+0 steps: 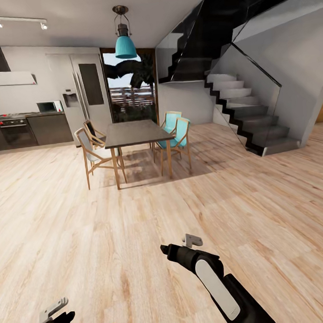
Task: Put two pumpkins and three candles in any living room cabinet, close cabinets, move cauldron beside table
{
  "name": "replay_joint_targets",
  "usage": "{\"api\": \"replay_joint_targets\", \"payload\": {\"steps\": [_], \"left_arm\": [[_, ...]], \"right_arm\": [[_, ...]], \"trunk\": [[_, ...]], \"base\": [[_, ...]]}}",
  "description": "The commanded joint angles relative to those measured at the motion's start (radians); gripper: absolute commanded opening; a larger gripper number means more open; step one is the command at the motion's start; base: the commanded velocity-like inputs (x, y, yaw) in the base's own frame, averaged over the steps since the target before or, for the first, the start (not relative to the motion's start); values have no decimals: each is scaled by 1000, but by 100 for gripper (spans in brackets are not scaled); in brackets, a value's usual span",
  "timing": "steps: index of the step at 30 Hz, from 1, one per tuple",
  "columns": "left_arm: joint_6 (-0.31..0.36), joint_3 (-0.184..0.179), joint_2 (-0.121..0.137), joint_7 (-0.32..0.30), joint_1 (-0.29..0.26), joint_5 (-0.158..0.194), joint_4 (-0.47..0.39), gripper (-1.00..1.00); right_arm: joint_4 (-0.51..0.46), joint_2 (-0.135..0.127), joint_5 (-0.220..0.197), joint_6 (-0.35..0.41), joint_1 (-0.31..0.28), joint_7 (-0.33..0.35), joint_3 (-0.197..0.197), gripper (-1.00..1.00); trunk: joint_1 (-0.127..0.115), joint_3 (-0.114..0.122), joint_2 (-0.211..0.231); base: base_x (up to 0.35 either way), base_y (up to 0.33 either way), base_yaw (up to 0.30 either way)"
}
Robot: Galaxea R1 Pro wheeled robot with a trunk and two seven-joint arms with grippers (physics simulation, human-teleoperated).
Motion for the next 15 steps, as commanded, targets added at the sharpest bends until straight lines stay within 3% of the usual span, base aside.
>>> {"api": "replay_joint_targets", "payload": {"steps": [1,10,15], "left_arm": [[1,0,0,0,0,0,0,100],[5,2,0,1,0,5,0,100],[8,2,4,1,0,10,0,100]], "right_arm": [[0,0,0,1,0,0,0,100],[0,1,-1,-1,0,1,2,100],[4,37,2,-4,0,0,2,100]], "trunk": [[4,-3,-7],[38,-31,-70],[58,-47,-105]], "base": [[0,0,0],[-13,3,0],[-146,78,0]]}}
